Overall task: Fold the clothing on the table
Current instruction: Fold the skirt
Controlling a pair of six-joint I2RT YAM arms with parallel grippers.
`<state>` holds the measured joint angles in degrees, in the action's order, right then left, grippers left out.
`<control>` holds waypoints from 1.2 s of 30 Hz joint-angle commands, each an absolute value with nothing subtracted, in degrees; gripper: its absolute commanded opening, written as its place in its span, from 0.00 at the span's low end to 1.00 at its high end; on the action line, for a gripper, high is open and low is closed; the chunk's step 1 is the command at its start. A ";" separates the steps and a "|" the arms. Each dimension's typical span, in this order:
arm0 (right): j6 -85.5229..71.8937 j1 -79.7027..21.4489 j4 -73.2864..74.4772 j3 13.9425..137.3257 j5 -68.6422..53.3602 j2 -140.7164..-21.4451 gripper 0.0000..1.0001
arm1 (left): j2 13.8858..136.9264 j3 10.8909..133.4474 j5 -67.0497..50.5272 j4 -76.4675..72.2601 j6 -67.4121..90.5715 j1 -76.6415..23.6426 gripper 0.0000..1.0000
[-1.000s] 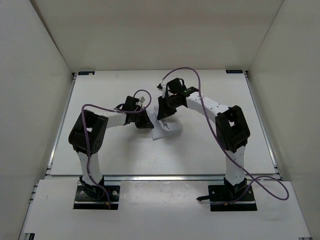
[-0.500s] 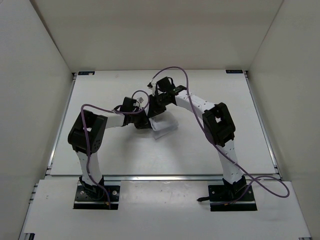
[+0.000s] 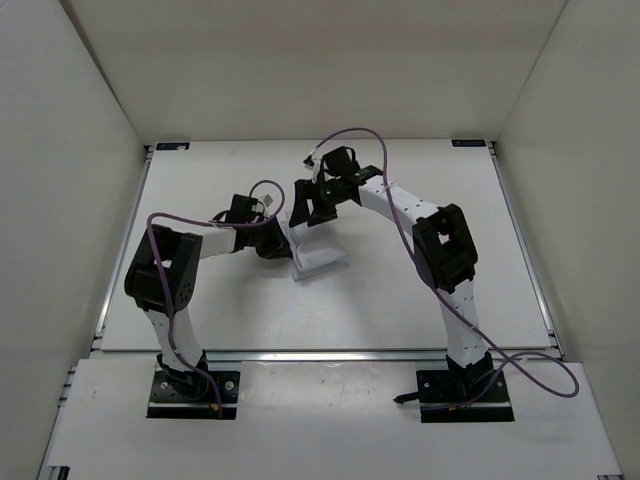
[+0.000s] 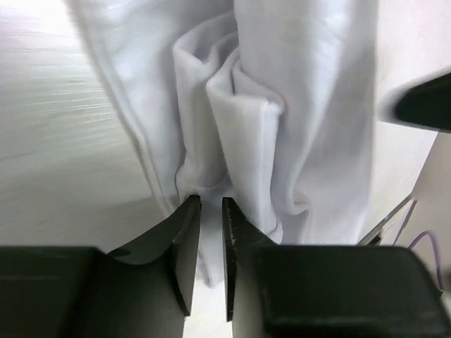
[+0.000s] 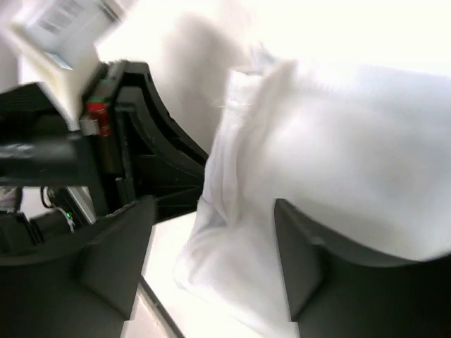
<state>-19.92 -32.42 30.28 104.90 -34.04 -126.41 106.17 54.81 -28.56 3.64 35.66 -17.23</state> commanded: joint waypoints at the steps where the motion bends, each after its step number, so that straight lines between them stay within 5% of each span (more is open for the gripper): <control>1: -22.06 -30.94 24.43 108.99 -34.55 -117.95 0.60 | 100.38 54.92 -27.16 7.29 33.23 -14.59 0.32; 4: -21.01 -29.53 23.91 105.30 -33.67 -116.02 0.19 | 96.96 57.56 -25.58 13.42 30.51 -13.72 0.47; 7: -18.90 -29.26 25.48 99.86 -32.79 -115.40 0.00 | 92.92 58.27 -24.18 16.16 29.71 -12.84 0.55; 10: -17.05 -30.49 24.44 93.79 -31.64 -115.67 0.00 | 88.96 56.96 -23.47 16.35 30.06 -11.95 0.50; 17: -18.37 -34.01 19.08 89.12 -34.80 -120.31 0.00 | 86.93 55.63 -23.90 17.06 31.02 -13.27 0.09; 20: -19.51 -35.41 17.84 91.57 -36.29 -123.03 0.00 | 86.75 54.67 -23.12 17.66 31.20 -14.15 0.00; 30: -23.90 -37.27 12.75 95.10 -38.23 -128.67 0.01 | 86.31 52.21 -23.73 19.33 29.18 -13.62 0.00; 36: -24.08 -35.16 15.44 99.73 -38.94 -128.24 0.00 | 85.17 51.86 -23.47 20.47 28.21 -13.01 0.14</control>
